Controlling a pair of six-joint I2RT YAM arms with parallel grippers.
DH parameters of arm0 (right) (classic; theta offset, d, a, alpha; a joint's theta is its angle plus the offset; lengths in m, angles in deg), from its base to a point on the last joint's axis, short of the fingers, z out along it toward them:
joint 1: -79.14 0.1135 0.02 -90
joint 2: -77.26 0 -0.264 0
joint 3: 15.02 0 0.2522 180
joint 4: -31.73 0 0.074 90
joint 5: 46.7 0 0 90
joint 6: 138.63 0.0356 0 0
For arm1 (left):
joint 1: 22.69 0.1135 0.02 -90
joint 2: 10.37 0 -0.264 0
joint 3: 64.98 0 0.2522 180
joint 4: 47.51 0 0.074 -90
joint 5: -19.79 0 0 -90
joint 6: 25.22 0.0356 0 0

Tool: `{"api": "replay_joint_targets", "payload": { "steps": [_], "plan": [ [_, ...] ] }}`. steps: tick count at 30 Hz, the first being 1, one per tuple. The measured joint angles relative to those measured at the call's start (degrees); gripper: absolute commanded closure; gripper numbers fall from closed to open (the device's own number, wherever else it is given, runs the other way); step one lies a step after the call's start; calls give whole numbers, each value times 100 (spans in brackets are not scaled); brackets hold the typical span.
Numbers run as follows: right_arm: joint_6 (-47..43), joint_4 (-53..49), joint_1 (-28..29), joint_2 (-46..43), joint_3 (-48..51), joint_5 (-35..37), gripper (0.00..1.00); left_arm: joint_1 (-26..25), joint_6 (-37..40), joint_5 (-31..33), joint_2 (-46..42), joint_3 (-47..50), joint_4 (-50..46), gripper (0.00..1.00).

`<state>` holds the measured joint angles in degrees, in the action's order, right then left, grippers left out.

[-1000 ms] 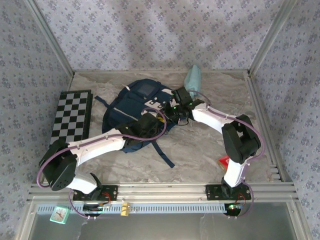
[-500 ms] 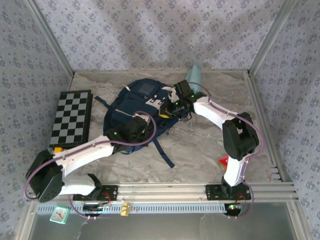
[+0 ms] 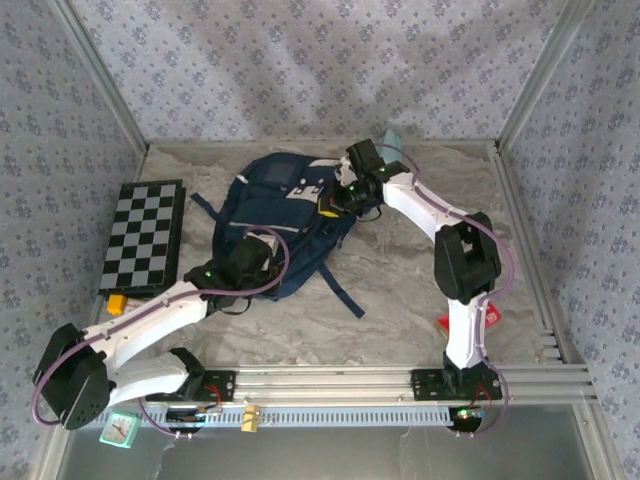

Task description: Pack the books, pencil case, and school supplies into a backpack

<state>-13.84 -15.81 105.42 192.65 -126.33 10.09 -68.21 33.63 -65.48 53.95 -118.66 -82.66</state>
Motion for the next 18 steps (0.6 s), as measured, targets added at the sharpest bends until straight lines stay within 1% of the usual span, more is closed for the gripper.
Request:
{"api": "replay_joint_targets", "payload": {
  "steps": [2, 5, 7, 8, 10, 14, 18],
  "plan": [
    [-57, -162, -2, 256, -407, -15, 70, -319, -26, -42, 258, -131, 118, 100],
    [-157, -144, -22, 442, -702, -103, 51, -699, -109, -111, 903, -629, 188, 100],
    [-138, -61, -81, 369, -627, -114, 44, -828, -177, -214, 1292, -925, 282, 100],
    [-111, 44, -125, 243, -442, -118, 41, -861, -199, -264, 1440, -1014, 358, 100],
    [17, 201, -227, -168, 140, -160, 40, -890, -240, -326, 1646, -1119, 474, 100],
    [345, 457, -409, -1132, 1394, -321, 40, -892, -247, -376, 1845, -1220, 516, 100],
    [811, 1060, -302, -1705, 2413, -590, 42, -892, -243, -385, 1851, -1235, 533, 100]
  ]
}}
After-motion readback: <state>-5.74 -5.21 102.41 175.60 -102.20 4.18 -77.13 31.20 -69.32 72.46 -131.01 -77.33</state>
